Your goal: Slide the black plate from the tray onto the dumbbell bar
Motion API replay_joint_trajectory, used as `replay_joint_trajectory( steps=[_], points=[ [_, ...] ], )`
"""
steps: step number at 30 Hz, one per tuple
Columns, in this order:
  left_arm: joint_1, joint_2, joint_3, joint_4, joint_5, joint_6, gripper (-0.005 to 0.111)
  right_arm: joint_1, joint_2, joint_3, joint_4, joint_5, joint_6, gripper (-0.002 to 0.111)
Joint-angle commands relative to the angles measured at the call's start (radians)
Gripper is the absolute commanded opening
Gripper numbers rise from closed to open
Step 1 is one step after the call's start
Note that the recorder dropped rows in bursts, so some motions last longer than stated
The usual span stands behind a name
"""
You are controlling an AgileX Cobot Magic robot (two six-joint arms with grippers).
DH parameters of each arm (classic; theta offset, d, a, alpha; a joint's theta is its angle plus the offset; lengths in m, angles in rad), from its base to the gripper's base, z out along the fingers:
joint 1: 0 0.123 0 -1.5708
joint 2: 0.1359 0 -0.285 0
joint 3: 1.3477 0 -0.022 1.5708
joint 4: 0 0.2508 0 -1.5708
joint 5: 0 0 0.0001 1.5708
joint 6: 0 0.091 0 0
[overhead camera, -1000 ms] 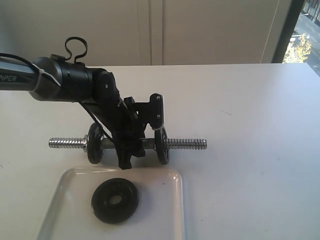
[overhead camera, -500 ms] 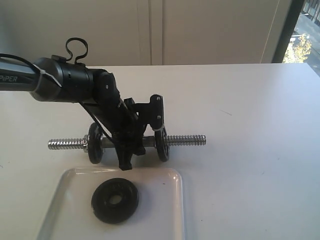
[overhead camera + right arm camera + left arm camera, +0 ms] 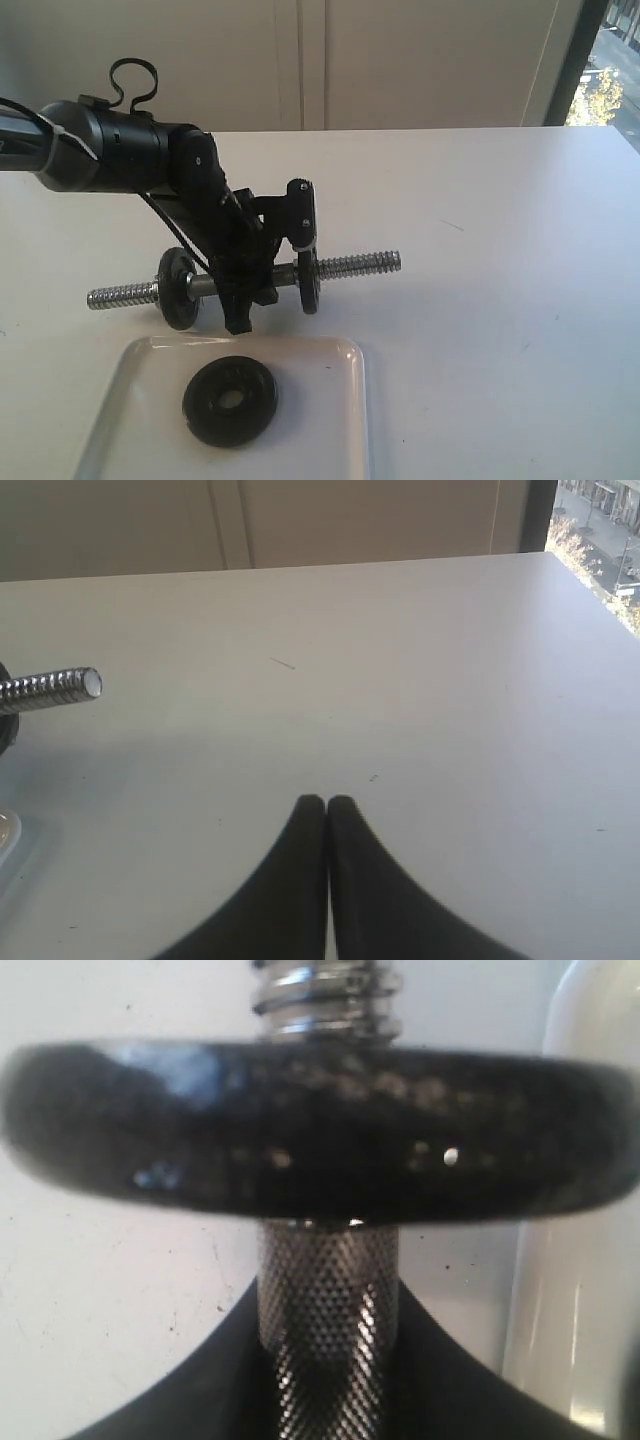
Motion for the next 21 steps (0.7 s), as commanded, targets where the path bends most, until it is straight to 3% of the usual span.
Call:
replay_joint_trajectory(
  steps=[1, 21],
  points=[
    [0.025, -0.068, -0.022, -0.033, -0.018, -0.032, 0.000, 0.003, -0.006, 0.007, 0.001, -0.005, -0.001, 0.000],
    [0.042, -0.068, -0.022, 0.016, 0.039, -0.056, 0.000, 0.003, -0.006, 0.007, -0.001, -0.005, -0.030, 0.000]
  ],
)
